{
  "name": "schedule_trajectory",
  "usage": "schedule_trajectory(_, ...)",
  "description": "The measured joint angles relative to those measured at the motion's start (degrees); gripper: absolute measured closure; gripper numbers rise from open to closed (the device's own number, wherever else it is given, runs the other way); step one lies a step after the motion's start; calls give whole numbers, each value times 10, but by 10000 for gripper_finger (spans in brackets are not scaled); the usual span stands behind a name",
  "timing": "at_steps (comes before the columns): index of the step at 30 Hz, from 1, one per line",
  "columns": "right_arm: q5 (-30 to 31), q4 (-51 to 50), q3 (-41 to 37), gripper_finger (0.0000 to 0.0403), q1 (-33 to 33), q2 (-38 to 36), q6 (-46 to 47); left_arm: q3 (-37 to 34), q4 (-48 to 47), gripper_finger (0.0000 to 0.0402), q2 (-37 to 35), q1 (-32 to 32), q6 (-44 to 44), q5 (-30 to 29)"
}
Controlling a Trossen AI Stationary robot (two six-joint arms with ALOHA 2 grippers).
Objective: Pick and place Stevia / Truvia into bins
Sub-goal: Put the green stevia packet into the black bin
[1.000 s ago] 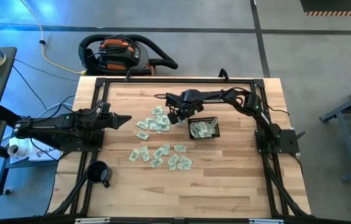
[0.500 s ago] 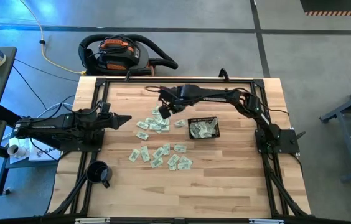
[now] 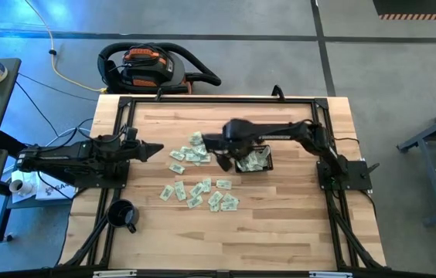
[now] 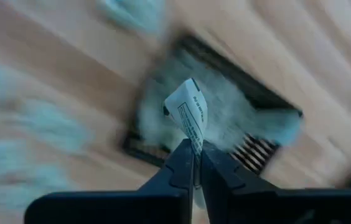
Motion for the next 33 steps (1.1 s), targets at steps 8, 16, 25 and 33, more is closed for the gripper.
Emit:
schedule_trajectory(8,-72,147,-184,388,-25,-31,40,0,2,291,-1,0,0,29)
schedule_trajectory(16,-57,146,-191,336,-28,-37,51,0,2,291,-1,0,-1,33)
schedule_trajectory(25,-63,167,-173,145,-14,-36,-6,0,2,291,-1,0,-1,33)
schedule_trajectory(33,13,368,-128,99,21,-33,-427,0,2,291,-1,0,-1,30)
